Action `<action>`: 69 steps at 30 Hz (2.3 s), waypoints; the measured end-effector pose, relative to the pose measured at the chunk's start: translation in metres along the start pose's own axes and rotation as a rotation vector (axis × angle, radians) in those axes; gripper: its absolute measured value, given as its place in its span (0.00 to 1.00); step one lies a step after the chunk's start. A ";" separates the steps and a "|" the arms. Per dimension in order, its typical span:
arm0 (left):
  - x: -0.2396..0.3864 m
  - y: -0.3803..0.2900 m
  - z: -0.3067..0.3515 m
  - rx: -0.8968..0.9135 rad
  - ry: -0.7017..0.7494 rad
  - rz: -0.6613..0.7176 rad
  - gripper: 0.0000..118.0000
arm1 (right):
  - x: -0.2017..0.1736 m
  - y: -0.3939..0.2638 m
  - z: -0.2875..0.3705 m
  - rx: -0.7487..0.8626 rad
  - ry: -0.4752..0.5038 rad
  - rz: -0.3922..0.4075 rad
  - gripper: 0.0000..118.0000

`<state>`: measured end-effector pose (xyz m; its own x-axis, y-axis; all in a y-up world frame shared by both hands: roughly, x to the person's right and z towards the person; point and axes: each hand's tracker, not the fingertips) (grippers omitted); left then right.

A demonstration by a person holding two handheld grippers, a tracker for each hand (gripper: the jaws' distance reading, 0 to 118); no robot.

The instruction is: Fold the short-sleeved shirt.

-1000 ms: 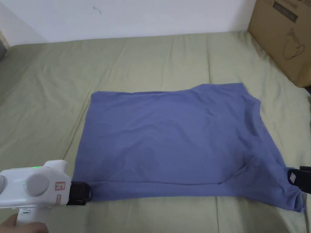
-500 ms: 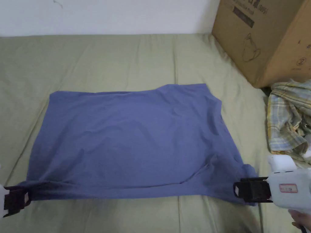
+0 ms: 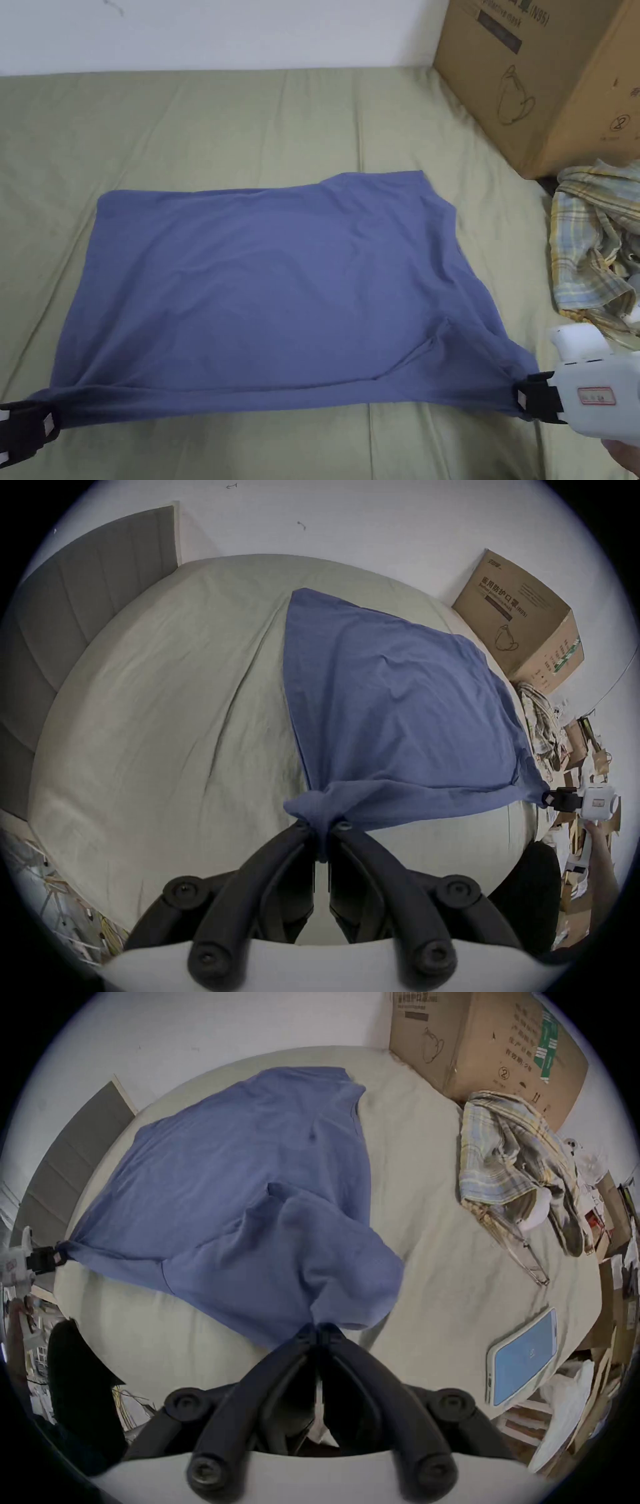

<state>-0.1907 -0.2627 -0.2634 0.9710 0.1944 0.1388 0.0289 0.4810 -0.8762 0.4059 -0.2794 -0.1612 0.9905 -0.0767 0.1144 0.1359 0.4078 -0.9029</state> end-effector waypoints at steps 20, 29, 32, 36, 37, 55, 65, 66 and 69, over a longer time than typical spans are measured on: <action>0.019 0.156 -0.062 0.083 0.032 -0.013 0.05 | 0.009 0.204 -0.016 0.197 0.060 -0.155 0.02; 0.009 0.182 -0.134 -0.028 0.078 0.091 0.52 | -0.013 0.257 -0.103 0.167 -0.132 -0.067 0.62; -0.001 0.177 -0.135 -0.007 0.116 0.100 0.98 | -0.016 0.247 -0.101 0.212 -0.139 -0.084 0.82; -0.009 0.161 -0.105 0.075 0.040 0.143 0.97 | -0.016 0.223 -0.073 0.336 -0.084 -0.116 0.82; -0.008 0.153 -0.096 0.083 0.038 0.138 0.97 | -0.017 0.214 -0.065 0.338 -0.077 -0.115 0.82; -0.022 0.086 -0.046 0.076 0.028 0.116 0.23 | -0.038 0.094 -0.003 0.316 0.112 -0.171 0.00; -0.012 0.122 -0.137 -0.049 0.098 0.111 1.00 | -0.025 0.093 -0.006 0.297 0.101 -0.198 0.00; -0.007 0.120 -0.145 -0.084 0.059 0.079 0.99 | -0.022 0.093 -0.007 0.298 0.089 -0.201 0.00; 0.012 0.117 -0.146 -0.095 0.129 -0.095 0.92 | -0.013 0.097 -0.005 0.295 0.062 -0.229 0.00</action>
<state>-0.1412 -0.3287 -0.4313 0.9851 0.0378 0.1675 0.1379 0.4074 -0.9028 0.4061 -0.2434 -0.2521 0.9317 -0.2476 0.2656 0.3630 0.6177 -0.6976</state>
